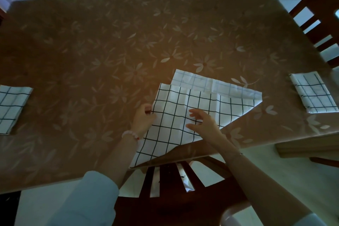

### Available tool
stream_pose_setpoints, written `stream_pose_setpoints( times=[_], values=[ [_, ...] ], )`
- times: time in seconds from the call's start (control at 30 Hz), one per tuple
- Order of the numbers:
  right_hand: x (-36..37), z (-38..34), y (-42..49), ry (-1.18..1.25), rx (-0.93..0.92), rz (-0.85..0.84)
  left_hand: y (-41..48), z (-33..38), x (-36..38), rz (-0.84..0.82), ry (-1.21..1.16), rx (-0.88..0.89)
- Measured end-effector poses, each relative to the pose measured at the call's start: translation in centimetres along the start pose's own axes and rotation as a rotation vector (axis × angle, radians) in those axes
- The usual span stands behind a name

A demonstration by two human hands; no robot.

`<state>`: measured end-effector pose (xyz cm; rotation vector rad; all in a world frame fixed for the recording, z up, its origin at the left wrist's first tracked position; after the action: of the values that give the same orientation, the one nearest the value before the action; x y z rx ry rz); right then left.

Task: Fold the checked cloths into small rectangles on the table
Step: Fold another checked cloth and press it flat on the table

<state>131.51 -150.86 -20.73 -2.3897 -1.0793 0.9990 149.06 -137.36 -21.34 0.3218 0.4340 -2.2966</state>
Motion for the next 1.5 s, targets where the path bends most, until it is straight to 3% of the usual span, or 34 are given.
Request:
stream_pose_setpoints(
  times=[0.23,0.63,0.83,1.1,1.33,1.5],
  values=[
    [0.4,0.2,0.1,-0.082,0.017,-0.036,1.0,0.4,0.1,-0.046,-0.089,-0.069],
    [0.3,-1.7,-0.7,-0.054,-0.014,-0.024,0.2,2.6,0.4,-0.054,-0.021,0.108],
    [1.0,-4.5,-1.3,0.159,0.003,-0.078,-0.8,5.2,0.1,-0.099,-0.112,0.207],
    [0.7,-7.4,-2.8,0.451,0.174,-0.097,-2.6,7.4,-0.5,-0.205,-0.142,0.284],
    [0.4,-7.5,-3.6,0.508,0.248,-0.049,-3.5,7.5,0.7,-0.233,-0.075,0.358],
    [-0.7,-6.8,-4.1,0.588,0.228,-0.034,-3.6,7.2,-0.2,-0.277,-0.114,0.263]
  ],
)
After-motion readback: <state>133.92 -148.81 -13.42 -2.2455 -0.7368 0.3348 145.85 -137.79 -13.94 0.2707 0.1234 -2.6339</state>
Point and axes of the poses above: each hand's wrist, its own y-axis towards the middle knuckle, its own x-axis out of the palm, z = x × y, the point moved 1 cm from there along y, towards the middle knuckle, and after that the axes turned 15 degrees about x, right-handed, at the moved point
